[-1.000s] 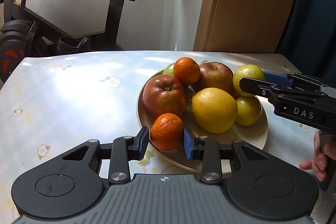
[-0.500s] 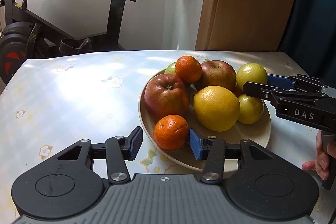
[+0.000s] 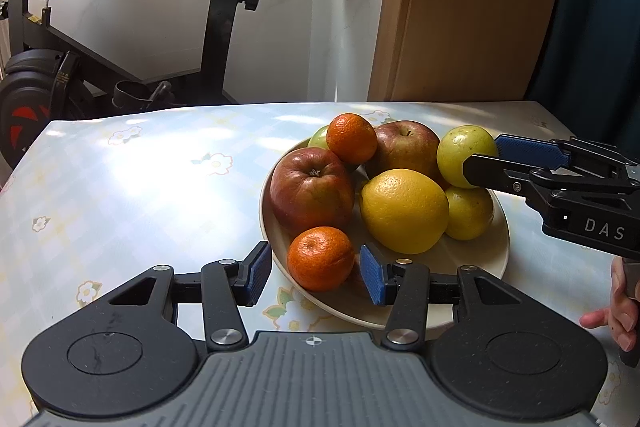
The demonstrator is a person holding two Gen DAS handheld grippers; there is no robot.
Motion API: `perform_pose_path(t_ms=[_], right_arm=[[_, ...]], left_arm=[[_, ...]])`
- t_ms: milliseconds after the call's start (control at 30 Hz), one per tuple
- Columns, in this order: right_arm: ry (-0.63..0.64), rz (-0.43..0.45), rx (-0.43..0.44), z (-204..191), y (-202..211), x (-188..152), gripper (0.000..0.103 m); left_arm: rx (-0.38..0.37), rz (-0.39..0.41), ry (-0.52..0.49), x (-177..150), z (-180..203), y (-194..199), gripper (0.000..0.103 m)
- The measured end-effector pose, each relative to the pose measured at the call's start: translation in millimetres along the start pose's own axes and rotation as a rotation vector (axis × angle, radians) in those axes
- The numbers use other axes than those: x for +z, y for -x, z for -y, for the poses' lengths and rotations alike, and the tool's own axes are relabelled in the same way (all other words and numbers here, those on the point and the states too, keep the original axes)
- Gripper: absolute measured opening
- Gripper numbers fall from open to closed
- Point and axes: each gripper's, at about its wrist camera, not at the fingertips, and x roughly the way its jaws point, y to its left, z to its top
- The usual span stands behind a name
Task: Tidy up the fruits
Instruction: 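Lower the grapefruit onto the plate and open the right tool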
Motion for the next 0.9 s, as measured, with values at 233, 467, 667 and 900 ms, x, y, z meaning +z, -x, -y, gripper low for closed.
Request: perform_pose_path(t_ms=[233, 467, 667, 900], right_arm=[[0.016, 0.012, 0.025, -6.5, 5.6, 2.2, 0.047], [0.037, 0.024, 0.054, -14.5, 9.8, 4.6, 0.047], [0.034, 0.021, 0.047, -14.5, 10.6, 3.8, 0.047], [0.044, 0.011, 0.023, -13.8, 12.7, 4.8, 0.047]], left_arm=[[0.0, 0.0, -0.001, 0.6, -0.6, 1.0, 0.051], [0.004, 0.008, -0.007, 1.0, 1.1, 2.6, 0.051], [0.003, 0.022, -0.004, 2.0, 1.4, 7.1, 0.051], [0.0, 0.037, 0.005, 4.9, -0.4, 15.5, 0.051]])
